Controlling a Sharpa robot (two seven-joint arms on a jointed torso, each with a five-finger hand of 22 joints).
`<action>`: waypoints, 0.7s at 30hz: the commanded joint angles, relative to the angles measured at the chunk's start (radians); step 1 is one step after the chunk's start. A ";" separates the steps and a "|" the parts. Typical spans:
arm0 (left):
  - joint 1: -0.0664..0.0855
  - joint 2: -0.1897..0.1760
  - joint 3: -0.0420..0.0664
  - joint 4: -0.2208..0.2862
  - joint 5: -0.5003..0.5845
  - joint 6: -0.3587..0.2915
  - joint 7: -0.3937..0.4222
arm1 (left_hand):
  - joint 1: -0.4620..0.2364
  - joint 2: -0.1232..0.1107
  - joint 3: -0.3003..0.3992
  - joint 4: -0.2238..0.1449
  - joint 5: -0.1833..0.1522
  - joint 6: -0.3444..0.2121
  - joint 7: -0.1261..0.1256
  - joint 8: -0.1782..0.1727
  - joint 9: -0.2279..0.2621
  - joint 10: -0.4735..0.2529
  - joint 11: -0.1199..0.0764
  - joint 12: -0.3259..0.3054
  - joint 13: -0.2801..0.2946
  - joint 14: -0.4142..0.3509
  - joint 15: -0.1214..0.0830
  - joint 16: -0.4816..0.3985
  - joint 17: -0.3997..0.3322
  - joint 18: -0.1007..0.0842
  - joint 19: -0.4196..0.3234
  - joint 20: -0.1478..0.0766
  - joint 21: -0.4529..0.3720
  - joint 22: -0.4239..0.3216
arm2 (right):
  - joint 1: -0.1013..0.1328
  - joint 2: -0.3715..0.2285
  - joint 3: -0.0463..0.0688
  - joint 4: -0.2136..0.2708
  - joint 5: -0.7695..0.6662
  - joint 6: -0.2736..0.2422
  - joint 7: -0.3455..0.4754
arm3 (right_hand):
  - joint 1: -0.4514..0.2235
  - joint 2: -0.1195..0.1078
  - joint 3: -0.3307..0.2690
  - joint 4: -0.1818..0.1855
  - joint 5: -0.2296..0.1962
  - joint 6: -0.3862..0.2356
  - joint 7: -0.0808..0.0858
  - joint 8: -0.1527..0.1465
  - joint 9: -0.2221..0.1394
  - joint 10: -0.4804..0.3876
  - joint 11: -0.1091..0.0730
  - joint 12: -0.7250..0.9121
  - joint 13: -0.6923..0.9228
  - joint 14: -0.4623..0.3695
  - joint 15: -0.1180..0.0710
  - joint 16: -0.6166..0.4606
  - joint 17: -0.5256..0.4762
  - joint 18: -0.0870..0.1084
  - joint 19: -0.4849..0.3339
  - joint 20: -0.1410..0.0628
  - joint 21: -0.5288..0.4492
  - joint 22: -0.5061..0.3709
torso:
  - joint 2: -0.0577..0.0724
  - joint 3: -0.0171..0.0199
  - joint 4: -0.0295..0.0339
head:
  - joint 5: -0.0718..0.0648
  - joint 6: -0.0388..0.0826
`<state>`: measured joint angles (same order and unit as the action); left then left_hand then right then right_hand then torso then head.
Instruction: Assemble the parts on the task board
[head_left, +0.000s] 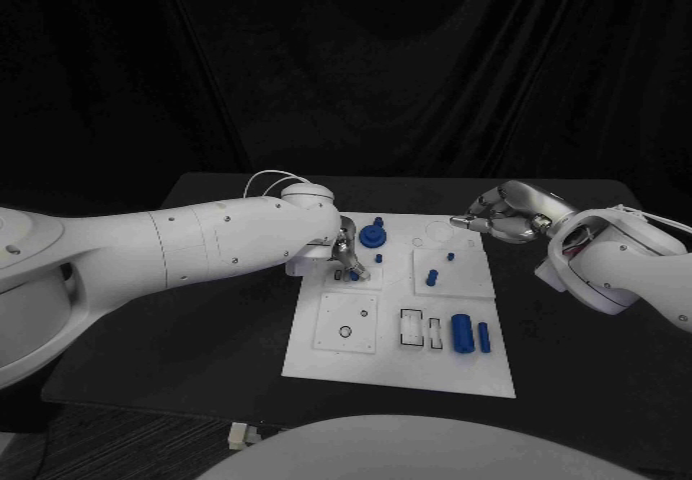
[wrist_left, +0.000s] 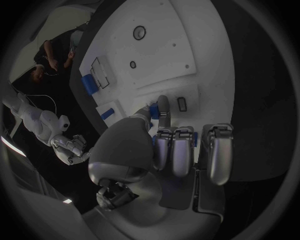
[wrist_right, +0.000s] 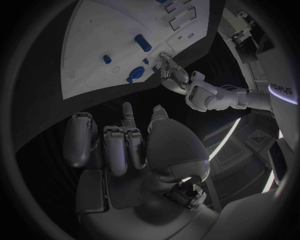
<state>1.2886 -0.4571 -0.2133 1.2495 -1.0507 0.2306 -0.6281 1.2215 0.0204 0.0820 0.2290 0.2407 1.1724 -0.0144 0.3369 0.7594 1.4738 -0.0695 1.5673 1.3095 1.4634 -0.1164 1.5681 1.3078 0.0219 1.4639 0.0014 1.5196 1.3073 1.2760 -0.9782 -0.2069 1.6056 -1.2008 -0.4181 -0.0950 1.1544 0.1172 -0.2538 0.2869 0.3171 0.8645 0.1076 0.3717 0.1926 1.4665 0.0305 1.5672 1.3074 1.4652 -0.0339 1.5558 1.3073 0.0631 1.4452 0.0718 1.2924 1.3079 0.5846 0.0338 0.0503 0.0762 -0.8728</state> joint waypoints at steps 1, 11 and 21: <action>-0.002 -0.005 0.001 0.010 0.003 -0.011 -0.006 | -0.003 0.002 0.005 0.000 0.009 0.007 -0.003 0.006 0.003 0.097 -0.014 0.003 0.261 0.107 -0.008 0.003 0.263 -0.006 0.069 -0.008 -0.002 0.226 | -0.002 -0.001 0.001 0.000 -0.002 0.008 -0.020 | 0.011 0.002 -0.006 0.001 0.007 0.005 -0.005 0.005 0.002 0.104 -0.004 0.004 0.263 0.092 -0.006 -0.008 0.206 0.006 -0.009 -0.001 -0.007 0.167 | 0.000 0.0004 0.0002 | 0.003 0.000; -0.002 -0.021 0.001 0.027 0.003 -0.022 -0.016 | -0.004 0.003 0.006 0.001 0.013 0.004 -0.003 0.007 0.006 0.097 -0.014 0.003 0.261 0.107 -0.008 0.003 0.263 -0.006 0.069 -0.009 -0.001 0.227 | -0.003 0.000 0.001 0.001 -0.002 0.010 -0.023 | 0.017 0.004 -0.008 0.002 0.008 0.005 -0.005 0.005 0.003 0.104 -0.005 0.004 0.263 0.089 -0.007 -0.013 0.193 0.009 -0.015 -0.002 -0.020 0.162 | 0.000 -0.0001 0.0000 | 0.007 0.000; -0.002 -0.013 0.001 0.017 0.003 -0.034 -0.007 | -0.010 0.002 0.008 0.007 0.012 -0.019 0.002 0.000 0.012 0.097 -0.012 0.003 0.261 0.107 -0.007 0.003 0.263 -0.005 0.067 -0.010 -0.005 0.225 | -0.003 -0.002 0.001 0.003 -0.002 0.010 -0.024 | 0.019 0.004 -0.009 0.002 0.008 0.004 -0.005 0.006 0.004 0.104 -0.005 0.004 0.263 0.088 -0.007 -0.015 0.189 0.010 -0.017 -0.002 -0.026 0.160 | 0.000 0.0005 0.0002 | 0.004 0.000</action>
<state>1.2884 -0.4735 -0.2134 1.2671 -1.0507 0.2121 -0.6440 1.2176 0.0165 0.0875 0.2347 0.2507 1.1592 -0.0125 0.3371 0.7735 1.4714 -0.0714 1.5674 1.3095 1.4670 -0.1198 1.5681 1.3076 0.0220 1.4675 -0.0020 1.5196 1.3073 1.2755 -0.9789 -0.2069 1.6065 -1.2008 -0.4127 -0.1006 1.1633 0.1187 -0.2565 0.2896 0.3208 0.8644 0.1076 0.3717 0.1955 1.4666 0.0305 1.5672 1.3073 1.4652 -0.0339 1.5439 1.3074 0.0627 1.4347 0.0683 1.2730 1.3076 0.5843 0.0341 0.0503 0.0801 -0.8728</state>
